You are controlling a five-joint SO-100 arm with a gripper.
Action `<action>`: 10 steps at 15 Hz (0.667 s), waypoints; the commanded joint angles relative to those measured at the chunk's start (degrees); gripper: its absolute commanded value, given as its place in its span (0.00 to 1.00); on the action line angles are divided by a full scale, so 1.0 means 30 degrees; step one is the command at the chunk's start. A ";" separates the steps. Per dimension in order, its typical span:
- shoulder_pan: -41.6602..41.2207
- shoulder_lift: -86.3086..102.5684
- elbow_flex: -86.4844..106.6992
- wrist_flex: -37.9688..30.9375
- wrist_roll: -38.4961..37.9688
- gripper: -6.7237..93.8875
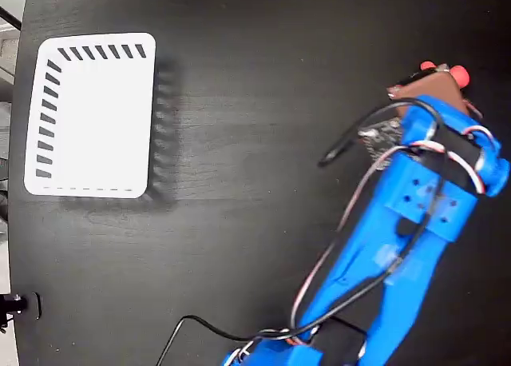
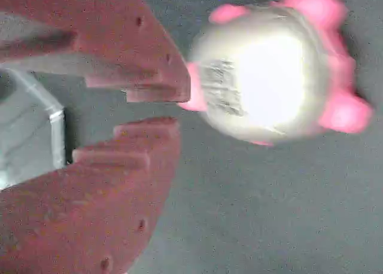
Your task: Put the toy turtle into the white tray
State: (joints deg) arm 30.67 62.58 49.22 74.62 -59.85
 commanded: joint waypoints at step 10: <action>0.0996 -0.7939 -1.1045 0.1406 -0.3311 0.12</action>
State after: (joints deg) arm 32.87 38.14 22.76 77.70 -68.64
